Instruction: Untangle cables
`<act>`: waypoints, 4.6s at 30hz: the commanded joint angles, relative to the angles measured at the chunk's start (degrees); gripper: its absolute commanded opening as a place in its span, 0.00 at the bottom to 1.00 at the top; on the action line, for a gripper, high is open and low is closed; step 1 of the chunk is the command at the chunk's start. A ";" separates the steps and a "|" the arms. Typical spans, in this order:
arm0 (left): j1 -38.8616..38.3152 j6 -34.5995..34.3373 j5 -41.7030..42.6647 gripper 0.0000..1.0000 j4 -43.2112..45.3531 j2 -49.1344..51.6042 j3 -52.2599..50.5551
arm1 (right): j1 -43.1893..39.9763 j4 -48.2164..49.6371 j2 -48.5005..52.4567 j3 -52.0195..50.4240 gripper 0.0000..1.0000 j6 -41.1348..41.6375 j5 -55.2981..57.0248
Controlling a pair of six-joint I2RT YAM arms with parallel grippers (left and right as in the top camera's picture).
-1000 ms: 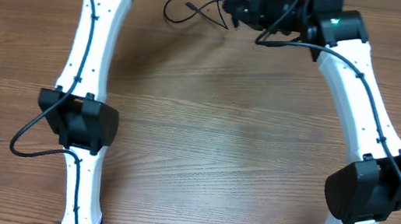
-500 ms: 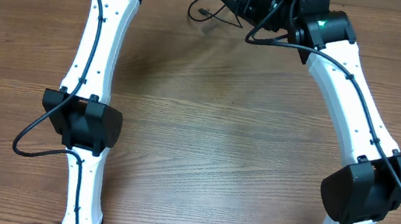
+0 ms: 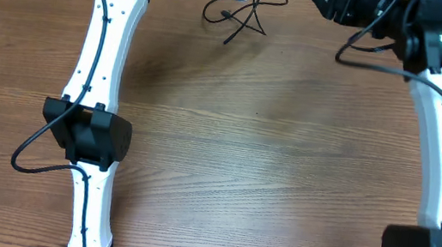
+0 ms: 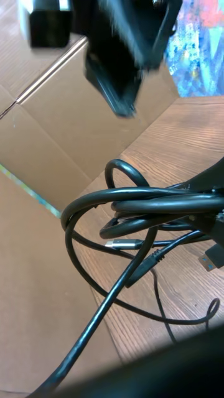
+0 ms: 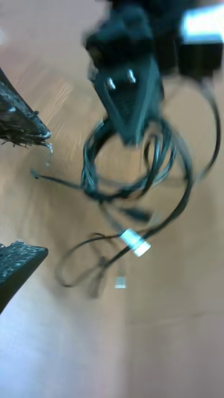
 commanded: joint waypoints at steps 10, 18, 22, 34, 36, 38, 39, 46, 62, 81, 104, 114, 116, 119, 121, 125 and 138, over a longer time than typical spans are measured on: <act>0.15 2.54 12.98 0.04 -0.87 -0.35 1.05 | 4.55 8.15 4.02 -0.17 0.44 -36.17 -0.52; 0.04 2.58 14.53 0.04 -2.16 -0.35 1.03 | 4.59 13.79 4.81 -0.17 0.44 -36.39 0.17; 0.02 3.04 14.64 0.04 -2.84 -0.35 1.03 | 4.59 13.77 4.87 -0.17 0.34 -36.22 -1.88; -1.79 3.82 14.88 0.04 -2.80 -0.35 1.03 | 4.87 13.84 5.16 -0.20 0.31 -33.27 -6.67; -1.88 3.82 14.86 0.04 -2.80 -0.35 1.03 | 4.92 13.16 5.42 -0.20 0.26 -33.14 -6.71; -1.88 3.82 14.86 0.04 -2.80 -0.35 1.03 | 4.90 12.59 5.64 -0.20 0.17 -31.58 -6.97; -1.88 3.85 14.84 0.04 -2.80 -0.35 1.03 | 4.90 12.17 5.73 -0.20 0.12 -30.97 -7.87; -1.84 5.33 7.67 0.04 -1.97 -0.35 1.03 | 4.68 7.80 5.73 -0.17 0.04 -21.38 -22.36; 0.20 6.12 -32.46 0.04 -1.31 -0.35 1.03 | -3.96 0.22 5.73 -0.20 0.04 -13.84 -46.71; 4.63 10.32 -2.16 0.04 -0.44 -0.35 1.03 | -2.95 -9.99 5.73 -0.17 0.23 -10.62 5.31; 1.70 19.69 15.98 0.04 -1.81 -0.35 1.03 | 1.29 12.41 5.70 -0.15 0.53 -19.78 -7.96; 1.62 19.67 20.15 0.04 -2.56 -0.35 1.03 | 1.36 17.55 5.90 -0.15 0.53 -22.21 -14.19; 1.57 19.67 22.34 0.04 -2.54 -0.35 1.03 | 1.64 17.57 5.92 -0.15 0.54 -22.36 -14.21; 1.44 19.61 24.22 0.04 -2.56 -0.35 1.03 | 2.54 17.55 6.05 -0.15 0.54 -22.60 -14.78; 1.18 19.58 25.03 0.04 -2.51 -0.35 1.03 | 3.41 17.64 6.62 -0.15 0.54 -22.75 -16.22; 0.37 19.45 24.90 0.04 -2.08 -0.35 1.03 | 4.90 16.52 7.80 -0.15 0.53 -22.73 -16.81; 0.90 17.51 20.61 0.05 -0.50 -0.35 1.03 | 5.46 8.74 7.98 -0.15 0.04 -22.75 -18.40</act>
